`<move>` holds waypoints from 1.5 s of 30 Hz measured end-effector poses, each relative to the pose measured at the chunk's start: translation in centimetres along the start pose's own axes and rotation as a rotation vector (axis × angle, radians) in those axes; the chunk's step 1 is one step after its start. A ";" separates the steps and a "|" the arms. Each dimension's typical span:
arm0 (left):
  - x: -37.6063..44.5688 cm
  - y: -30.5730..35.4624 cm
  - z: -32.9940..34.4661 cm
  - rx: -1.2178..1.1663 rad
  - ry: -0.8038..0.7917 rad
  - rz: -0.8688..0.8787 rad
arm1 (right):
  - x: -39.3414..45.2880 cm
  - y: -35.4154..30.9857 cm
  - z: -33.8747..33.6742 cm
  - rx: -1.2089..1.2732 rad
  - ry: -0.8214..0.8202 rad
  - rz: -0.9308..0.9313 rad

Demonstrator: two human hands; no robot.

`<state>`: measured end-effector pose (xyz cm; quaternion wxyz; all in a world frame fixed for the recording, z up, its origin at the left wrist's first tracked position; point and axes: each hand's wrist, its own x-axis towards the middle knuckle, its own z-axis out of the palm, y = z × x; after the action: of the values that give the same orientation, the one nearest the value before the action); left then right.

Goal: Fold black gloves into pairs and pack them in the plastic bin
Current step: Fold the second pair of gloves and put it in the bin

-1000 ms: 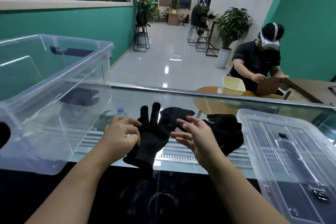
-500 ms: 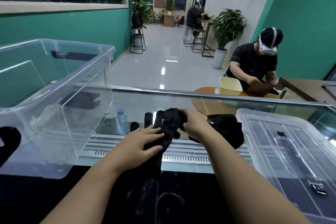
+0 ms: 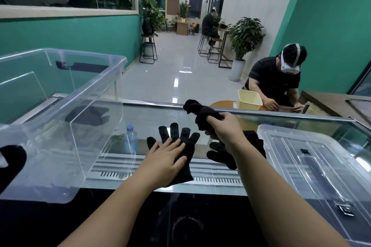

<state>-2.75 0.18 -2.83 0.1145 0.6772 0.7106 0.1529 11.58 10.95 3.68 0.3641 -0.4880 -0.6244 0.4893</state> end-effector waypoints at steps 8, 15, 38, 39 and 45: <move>1.5 2.0 -2.9 -1.048 0.305 -0.191 | -1.9 0.3 1.1 0.290 -0.346 0.122; 2.3 1.3 -4.0 -1.359 0.414 -0.249 | -2.4 0.7 1.4 0.192 -0.326 0.003; 2.6 -1.9 -6.4 -1.483 0.319 -0.219 | -2.2 1.3 1.9 0.186 -0.367 -0.030; 2.8 -2.1 -6.8 -1.479 0.324 -0.184 | -2.4 1.2 2.0 0.135 -0.358 -0.065; 4.1 -3.1 -6.3 -1.055 0.390 -0.122 | -3.7 0.8 3.2 0.023 -0.327 -0.021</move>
<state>-8.20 3.82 2.07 0.3128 0.4451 0.5837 0.6028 9.75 6.64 2.22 0.2682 -0.3911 -0.6747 0.5656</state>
